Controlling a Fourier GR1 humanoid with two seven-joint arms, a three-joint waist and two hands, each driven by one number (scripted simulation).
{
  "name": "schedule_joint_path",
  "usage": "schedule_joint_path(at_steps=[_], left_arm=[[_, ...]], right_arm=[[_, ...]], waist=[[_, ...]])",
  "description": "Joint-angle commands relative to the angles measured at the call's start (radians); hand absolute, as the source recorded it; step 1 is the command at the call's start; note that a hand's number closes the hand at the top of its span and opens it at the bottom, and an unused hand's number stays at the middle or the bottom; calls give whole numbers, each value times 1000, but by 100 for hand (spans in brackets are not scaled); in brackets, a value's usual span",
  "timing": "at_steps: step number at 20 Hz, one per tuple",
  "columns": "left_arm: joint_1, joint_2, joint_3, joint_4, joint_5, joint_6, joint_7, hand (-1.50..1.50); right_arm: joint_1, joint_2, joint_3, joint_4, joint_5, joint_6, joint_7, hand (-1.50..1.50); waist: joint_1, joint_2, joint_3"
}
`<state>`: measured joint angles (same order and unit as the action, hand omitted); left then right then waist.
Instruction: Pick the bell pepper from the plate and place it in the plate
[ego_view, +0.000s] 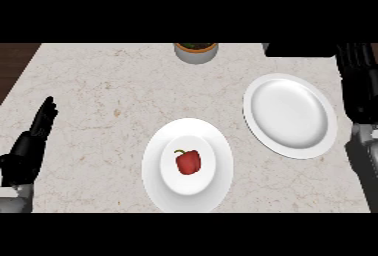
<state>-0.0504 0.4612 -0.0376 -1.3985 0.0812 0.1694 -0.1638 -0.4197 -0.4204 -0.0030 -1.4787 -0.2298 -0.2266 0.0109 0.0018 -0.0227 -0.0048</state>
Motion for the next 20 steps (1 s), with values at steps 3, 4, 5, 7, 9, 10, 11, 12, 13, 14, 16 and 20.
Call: schedule_joint_path(at_steps=[3,4,5,7,9,10,11,12,13,14,16,20], left_arm=[[-22,-38,-39,-17,28,-38,66,0],[-46,-43,-35,-21,52,-50,98,0],[-65,-69,-50,-7,58,-48,115,0],[-28,-77,-62,11,64,-59,120,0],[-101,-111,-76,-8,92,-55,233,0],[-105,-118,-56,30,102,-51,216,0],[-95,-123,-53,10,105,-38,238,0],[-80,-141,-71,20,100,-45,218,0],[-152,-148,-83,-24,90,-9,315,0],[-147,-105,-36,35,126,-70,278,0],[-152,-121,-46,47,98,-42,278,0],[-145,-98,3,64,121,-79,250,0]], right_arm=[[-106,69,231,-13,1,218,-12,150],[-94,89,293,-5,-10,300,-47,150],[-133,82,353,-13,-10,374,-26,150],[-234,-146,373,-89,302,327,-118,150],[-143,93,439,73,347,175,-262,-150],[-73,164,399,122,226,189,-348,-150],[-38,148,387,152,184,252,-434,-150],[-47,148,416,227,213,289,-504,-150],[-76,149,454,287,247,321,-522,-150],[-82,129,464,338,268,359,-586,-150],[-63,86,537,341,353,394,-636,-150],[-173,96,556,377,491,344,-562,-150]], waist=[[57,31,4],[75,39,6],[85,45,4],[76,-5,-31],[46,40,7],[38,46,8],[31,39,9],[37,41,8],[43,41,9],[35,40,7],[18,33,6],[9,25,4]])
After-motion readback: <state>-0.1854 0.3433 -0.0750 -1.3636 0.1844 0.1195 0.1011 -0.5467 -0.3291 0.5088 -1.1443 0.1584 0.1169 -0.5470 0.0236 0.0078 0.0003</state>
